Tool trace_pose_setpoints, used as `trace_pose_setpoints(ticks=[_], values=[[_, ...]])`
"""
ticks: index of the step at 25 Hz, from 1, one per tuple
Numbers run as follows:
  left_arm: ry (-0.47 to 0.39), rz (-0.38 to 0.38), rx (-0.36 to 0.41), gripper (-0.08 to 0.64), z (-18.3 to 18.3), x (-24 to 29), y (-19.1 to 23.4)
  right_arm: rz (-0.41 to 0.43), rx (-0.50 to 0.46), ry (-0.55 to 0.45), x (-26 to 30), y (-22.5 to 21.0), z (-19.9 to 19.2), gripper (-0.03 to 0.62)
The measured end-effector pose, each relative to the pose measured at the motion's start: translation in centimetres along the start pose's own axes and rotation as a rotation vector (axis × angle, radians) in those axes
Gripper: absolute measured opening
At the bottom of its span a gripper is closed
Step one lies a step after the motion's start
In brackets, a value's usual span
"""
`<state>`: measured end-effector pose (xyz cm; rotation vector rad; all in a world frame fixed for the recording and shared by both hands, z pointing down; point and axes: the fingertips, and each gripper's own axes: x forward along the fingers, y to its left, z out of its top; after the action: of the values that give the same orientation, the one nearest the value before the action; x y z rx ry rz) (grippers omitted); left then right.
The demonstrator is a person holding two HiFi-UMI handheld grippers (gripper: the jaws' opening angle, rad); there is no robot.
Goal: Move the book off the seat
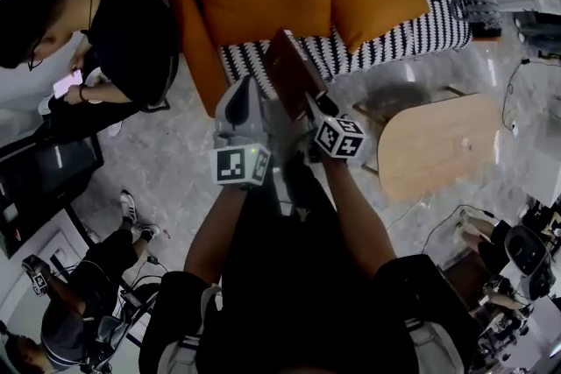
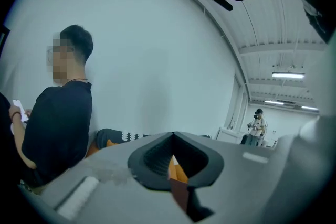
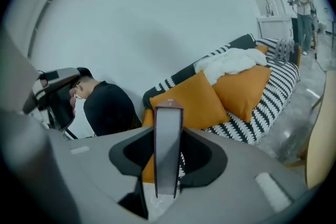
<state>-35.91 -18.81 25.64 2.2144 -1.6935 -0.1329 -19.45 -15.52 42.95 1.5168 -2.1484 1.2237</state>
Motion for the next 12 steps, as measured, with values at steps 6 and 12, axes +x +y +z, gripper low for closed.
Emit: trace_pose_setpoints(ticks=[6,12], values=[[-0.002,-0.067,0.038,0.006,2.9,-1.2,-3.3,-0.013,-0.048,-0.048,-4.8,1.6,4.0,0.156],[-0.033,-0.086,0.073,0.006,5.6,-2.8,-4.8,0.024,-0.053,-0.106,-9.5,3.7,6.3,0.156]])
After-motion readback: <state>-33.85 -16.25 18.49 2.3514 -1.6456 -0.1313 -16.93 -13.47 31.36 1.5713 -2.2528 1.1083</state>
